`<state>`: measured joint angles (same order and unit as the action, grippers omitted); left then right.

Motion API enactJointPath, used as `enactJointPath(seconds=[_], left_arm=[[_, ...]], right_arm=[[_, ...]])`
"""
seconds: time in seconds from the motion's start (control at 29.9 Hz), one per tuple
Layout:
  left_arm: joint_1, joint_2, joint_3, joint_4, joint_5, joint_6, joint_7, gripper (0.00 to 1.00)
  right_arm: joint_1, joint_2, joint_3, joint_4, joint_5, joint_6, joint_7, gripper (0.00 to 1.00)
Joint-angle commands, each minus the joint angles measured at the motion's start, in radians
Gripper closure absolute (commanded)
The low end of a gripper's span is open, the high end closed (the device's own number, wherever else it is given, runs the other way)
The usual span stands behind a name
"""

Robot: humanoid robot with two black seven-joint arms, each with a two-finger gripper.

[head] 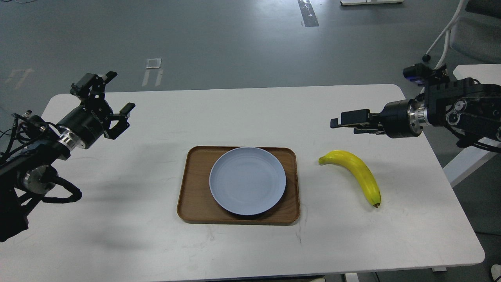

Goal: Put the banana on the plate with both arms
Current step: 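Move the right gripper over the yellow banana and lower onto it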

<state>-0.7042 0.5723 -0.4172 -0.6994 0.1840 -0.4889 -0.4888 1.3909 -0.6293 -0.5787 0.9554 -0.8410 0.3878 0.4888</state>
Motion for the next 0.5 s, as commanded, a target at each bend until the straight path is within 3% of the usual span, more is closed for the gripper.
enactJointPath(seconds=[0.0,0.47], left_arm=[[-0.003,0.0,-0.002,0.0,0.0,0.0,0.0,0.02],[-0.003,-0.003,-0.046,0.003,0.0,0.0,0.0,0.02]], right_arm=[[0.008,0.039,-0.127,-0.006,-0.102,-0.101,0.0,0.0],[0.005,0.135,-0.282,-0.081,-0.142,-0.147,0.0,0.0]])
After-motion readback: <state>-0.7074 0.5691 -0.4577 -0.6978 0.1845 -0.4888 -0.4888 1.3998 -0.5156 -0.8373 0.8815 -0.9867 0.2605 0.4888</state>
